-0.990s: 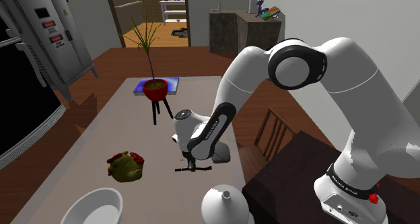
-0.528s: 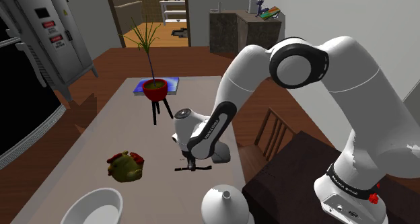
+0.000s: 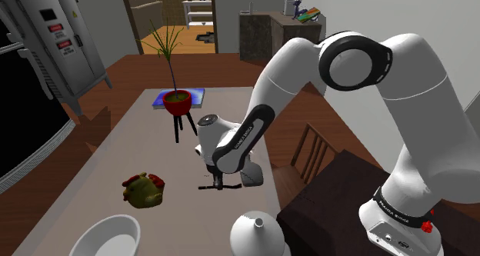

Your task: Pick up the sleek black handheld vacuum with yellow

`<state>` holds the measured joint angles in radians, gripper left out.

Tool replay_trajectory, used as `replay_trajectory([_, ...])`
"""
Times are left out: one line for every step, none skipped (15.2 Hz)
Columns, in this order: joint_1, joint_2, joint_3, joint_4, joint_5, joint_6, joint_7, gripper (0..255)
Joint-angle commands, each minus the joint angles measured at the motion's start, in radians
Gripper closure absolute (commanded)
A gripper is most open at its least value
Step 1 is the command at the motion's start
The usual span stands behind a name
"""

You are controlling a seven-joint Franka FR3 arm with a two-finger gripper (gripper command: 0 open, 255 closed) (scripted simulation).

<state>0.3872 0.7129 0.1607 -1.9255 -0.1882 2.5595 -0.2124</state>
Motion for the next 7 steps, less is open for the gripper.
replay_trajectory([-0.004, -0.026, 0.005, -0.011, 0.004, -0.015, -0.003, 255])
replay_trajectory([-0.006, -0.038, 0.008, -0.015, 0.007, -0.023, -0.005, 255])
replay_trajectory([-0.008, -0.050, 0.010, -0.019, 0.009, -0.031, -0.006, 255])
replay_trajectory([-0.010, -0.061, 0.013, -0.022, 0.012, -0.040, -0.008, 255])
replay_trajectory([-0.012, -0.073, 0.015, -0.026, 0.014, -0.048, -0.009, 255])
replay_trajectory([-0.012, -0.075, 0.015, -0.026, 0.014, -0.049, -0.009, 255])
replay_trajectory([-0.012, -0.075, 0.015, -0.026, 0.014, -0.049, -0.009, 255])
